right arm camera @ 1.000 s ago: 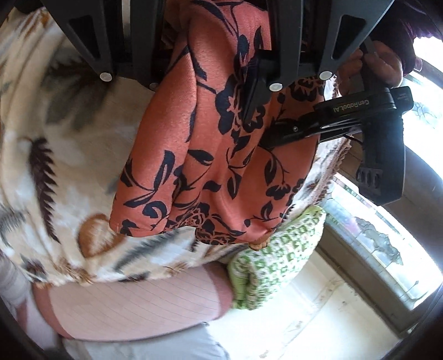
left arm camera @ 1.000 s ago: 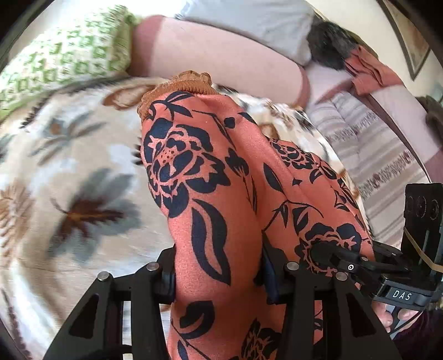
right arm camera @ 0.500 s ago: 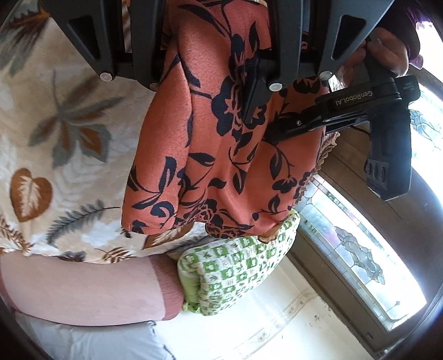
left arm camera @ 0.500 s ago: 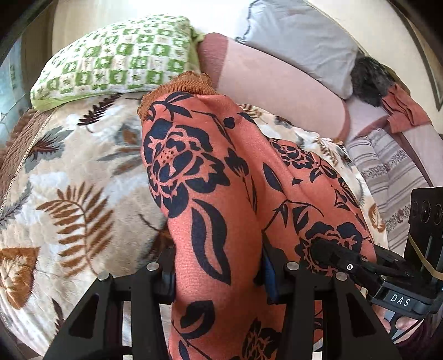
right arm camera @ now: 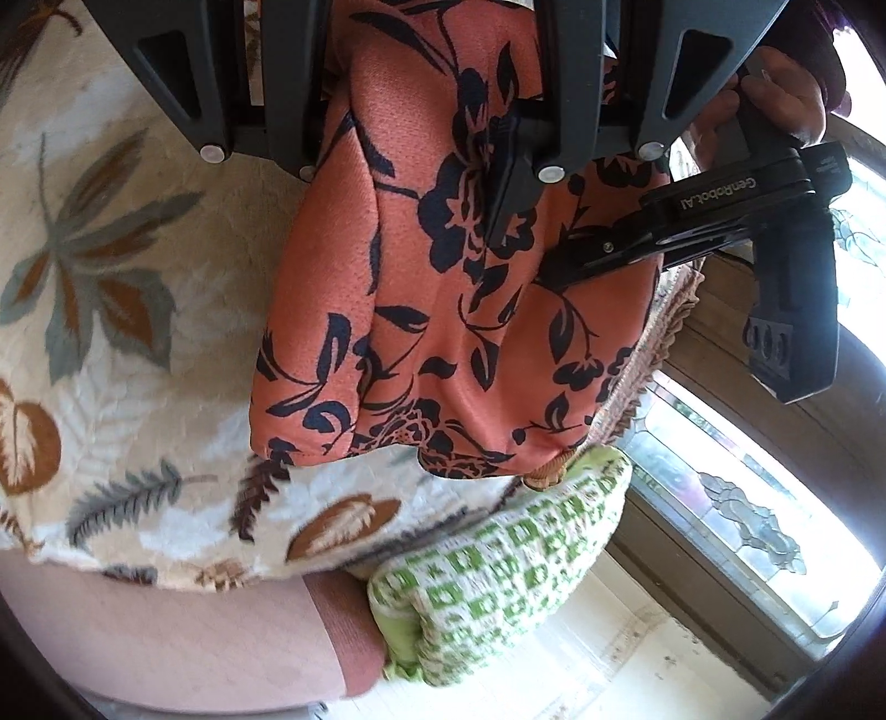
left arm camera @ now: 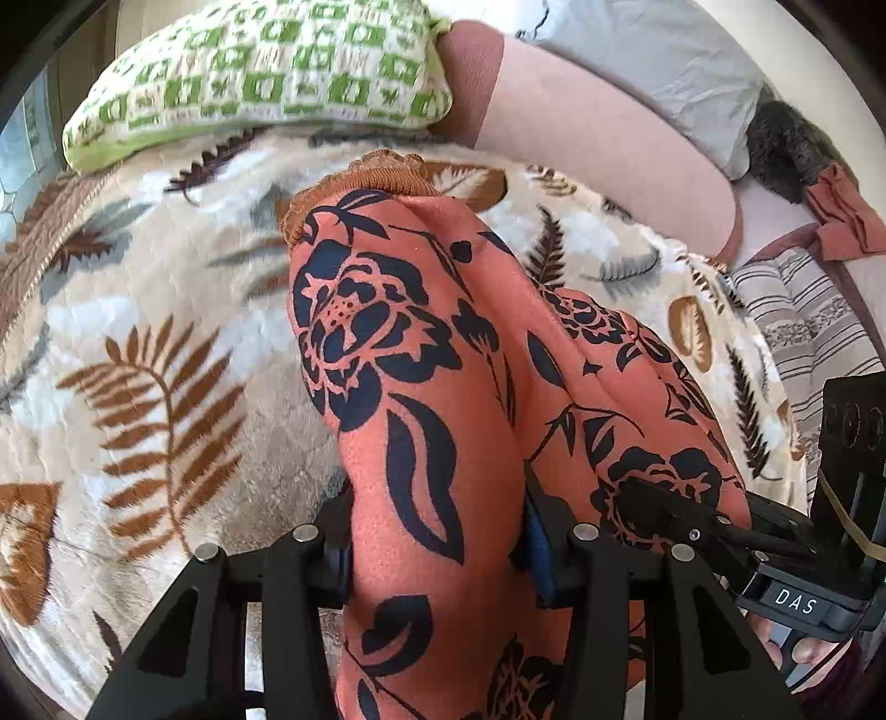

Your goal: Fold small clothes

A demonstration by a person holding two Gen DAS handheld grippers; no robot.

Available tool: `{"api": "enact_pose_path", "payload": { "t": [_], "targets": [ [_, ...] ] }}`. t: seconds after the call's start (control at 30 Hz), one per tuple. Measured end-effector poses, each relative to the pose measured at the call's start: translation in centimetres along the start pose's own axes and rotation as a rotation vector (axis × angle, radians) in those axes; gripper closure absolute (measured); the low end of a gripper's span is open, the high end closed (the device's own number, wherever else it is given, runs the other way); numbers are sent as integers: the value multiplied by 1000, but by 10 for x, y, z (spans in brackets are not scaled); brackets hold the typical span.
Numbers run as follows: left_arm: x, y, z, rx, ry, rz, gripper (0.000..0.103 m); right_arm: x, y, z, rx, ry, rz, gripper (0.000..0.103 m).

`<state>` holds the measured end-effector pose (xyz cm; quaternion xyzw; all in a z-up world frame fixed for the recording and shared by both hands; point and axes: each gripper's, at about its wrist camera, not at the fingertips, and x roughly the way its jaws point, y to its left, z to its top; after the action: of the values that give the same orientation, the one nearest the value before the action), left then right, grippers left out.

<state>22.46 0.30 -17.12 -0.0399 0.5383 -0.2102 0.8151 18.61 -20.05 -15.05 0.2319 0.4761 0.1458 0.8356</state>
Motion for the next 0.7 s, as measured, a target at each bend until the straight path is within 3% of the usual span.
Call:
{"api": "enact_pose_path", "payload": {
  "t": [0.27,0.7],
  "targets": [
    [20,12,0,-38,28,-5,52,23,-23,-7,51,36,14,65],
    [46,23,-2,-82,36,-14,30,37,-41,-10,118,58,30,65]
  ]
}}
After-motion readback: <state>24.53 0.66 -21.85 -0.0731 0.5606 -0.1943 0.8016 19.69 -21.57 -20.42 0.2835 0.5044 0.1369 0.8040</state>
